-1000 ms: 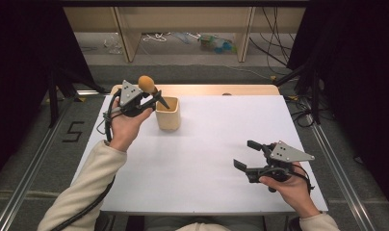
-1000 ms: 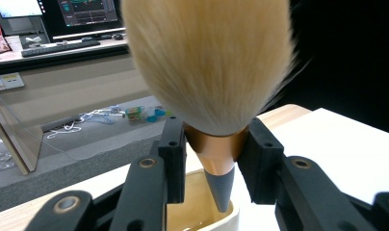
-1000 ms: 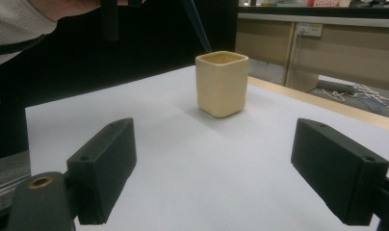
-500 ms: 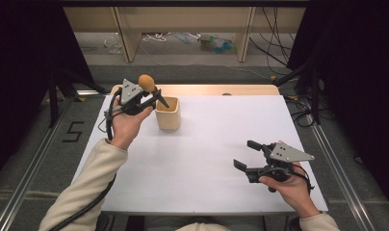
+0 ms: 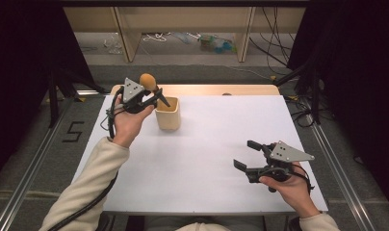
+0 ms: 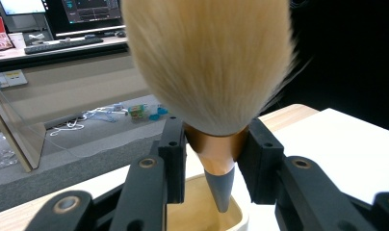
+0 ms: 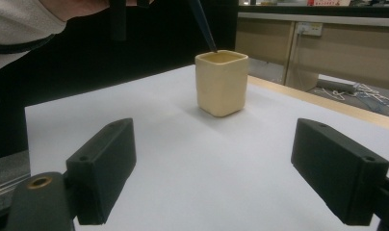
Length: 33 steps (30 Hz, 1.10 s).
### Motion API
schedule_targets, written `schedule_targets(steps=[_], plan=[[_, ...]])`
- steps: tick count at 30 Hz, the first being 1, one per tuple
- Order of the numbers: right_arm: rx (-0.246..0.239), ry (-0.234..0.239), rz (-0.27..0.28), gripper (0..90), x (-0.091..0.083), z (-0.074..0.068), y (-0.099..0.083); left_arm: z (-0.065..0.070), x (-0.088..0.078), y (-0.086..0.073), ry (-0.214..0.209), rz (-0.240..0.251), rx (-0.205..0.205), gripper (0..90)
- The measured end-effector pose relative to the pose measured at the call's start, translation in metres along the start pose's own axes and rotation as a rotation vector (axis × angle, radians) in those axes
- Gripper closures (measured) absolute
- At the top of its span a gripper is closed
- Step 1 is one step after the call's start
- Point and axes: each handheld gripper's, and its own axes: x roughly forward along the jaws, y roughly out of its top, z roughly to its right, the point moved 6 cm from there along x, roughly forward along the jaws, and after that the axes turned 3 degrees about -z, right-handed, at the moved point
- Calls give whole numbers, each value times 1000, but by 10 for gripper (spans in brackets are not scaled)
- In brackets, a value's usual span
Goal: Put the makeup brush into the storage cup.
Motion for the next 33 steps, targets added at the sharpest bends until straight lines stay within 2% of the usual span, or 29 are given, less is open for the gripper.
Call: schedule_targets(steps=[33], plan=[[4,-4,-7,167,0,0,-1,-2,12,-2,8,-11,-10,654]])
